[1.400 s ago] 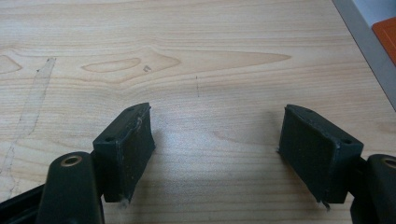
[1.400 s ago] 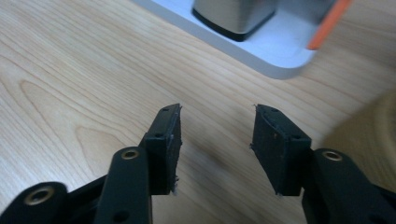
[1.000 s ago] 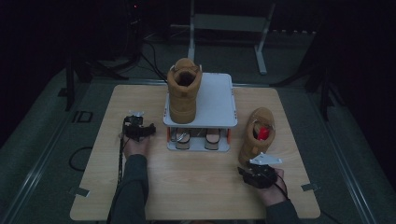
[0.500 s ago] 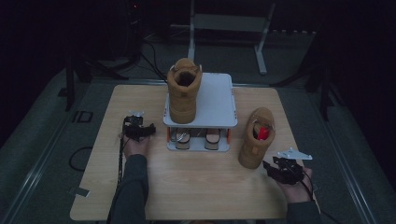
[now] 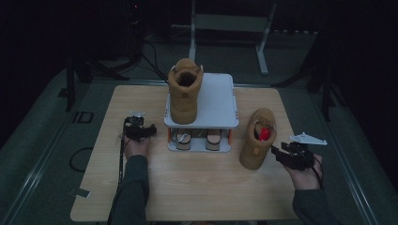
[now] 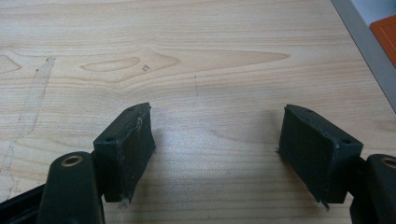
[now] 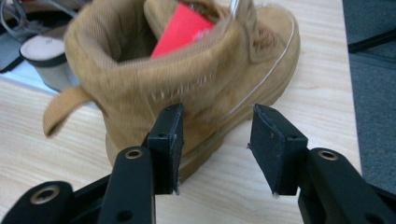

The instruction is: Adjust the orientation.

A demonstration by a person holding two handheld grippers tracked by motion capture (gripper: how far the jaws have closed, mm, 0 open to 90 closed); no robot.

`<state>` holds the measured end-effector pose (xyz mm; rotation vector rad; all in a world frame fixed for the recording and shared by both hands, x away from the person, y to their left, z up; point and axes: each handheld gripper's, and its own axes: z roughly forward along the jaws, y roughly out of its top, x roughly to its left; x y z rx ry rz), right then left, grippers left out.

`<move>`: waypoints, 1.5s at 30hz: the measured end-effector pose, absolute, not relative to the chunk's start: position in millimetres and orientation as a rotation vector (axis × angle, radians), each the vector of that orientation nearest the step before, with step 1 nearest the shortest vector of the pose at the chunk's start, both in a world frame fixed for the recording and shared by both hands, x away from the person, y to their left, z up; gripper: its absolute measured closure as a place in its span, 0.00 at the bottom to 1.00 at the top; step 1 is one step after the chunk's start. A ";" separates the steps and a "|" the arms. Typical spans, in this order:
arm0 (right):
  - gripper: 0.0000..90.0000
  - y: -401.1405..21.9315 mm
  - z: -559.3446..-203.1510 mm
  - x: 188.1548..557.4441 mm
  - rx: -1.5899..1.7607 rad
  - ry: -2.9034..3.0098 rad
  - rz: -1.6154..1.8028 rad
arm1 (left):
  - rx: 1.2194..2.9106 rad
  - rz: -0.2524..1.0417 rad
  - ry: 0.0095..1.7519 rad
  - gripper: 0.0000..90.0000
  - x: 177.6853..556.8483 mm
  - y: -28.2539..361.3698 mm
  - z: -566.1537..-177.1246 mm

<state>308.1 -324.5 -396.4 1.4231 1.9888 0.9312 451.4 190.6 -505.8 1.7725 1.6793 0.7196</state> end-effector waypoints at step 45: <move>0.50 -323.9 -350.5 361.5 1.729 2.078 0.892 | 1.777 0.717 1.674 0.29 451.3 190.6 -505.7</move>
